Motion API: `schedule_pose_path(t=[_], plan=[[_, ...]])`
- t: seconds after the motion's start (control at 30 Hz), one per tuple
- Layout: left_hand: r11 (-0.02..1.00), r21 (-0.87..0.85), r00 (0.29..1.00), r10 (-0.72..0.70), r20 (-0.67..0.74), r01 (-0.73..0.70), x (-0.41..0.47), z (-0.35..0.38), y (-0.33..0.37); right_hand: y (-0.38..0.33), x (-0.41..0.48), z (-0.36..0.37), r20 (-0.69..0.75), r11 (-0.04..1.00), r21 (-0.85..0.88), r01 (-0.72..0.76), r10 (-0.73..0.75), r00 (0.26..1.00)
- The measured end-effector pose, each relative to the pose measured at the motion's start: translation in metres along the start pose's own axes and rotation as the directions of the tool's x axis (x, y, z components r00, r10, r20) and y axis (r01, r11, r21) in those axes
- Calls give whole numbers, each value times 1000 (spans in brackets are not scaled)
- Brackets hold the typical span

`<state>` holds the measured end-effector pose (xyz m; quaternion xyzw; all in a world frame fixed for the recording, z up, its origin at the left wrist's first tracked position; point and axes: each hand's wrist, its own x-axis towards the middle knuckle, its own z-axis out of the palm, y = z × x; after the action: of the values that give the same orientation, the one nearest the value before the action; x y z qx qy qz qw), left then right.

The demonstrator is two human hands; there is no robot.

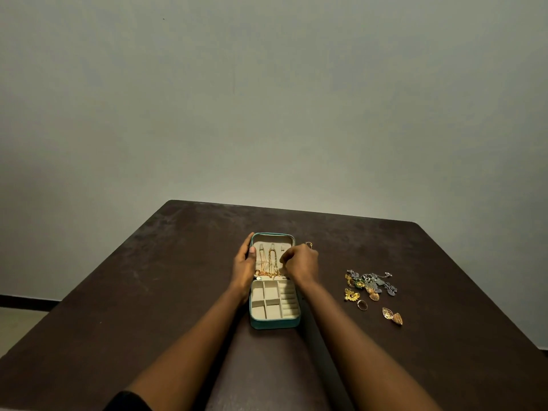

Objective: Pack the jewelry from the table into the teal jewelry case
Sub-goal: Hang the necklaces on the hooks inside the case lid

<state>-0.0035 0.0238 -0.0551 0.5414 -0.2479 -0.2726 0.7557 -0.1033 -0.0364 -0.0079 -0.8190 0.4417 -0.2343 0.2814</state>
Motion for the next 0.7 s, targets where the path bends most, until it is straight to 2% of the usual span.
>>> schedule_pose_path(t=[0.13,0.3,0.4,0.53,0.6,0.7], plan=[[1000,-18,1000,1,-9,-1,1,-1,-3,6,0,0,-67,999,-47,-4,1,998],[999,-42,1000,-10,-22,9,0,0,-5,9,-6,13,68,950,-289,117,-102,992],[997,-70,1000,-17,-18,16,0,0,-5,9,-9,18,105,929,-346,132,-102,989],[996,-86,999,-29,-17,27,-1,-2,-7,8,-8,16,144,936,-331,124,-79,986],[997,-77,1000,-13,-15,12,0,-3,-8,9,-7,16,115,957,-270,108,-80,990],[1000,-27,1000,-15,-17,14,1,-5,-9,12,-7,13,-121,995,-95,42,-54,991]])
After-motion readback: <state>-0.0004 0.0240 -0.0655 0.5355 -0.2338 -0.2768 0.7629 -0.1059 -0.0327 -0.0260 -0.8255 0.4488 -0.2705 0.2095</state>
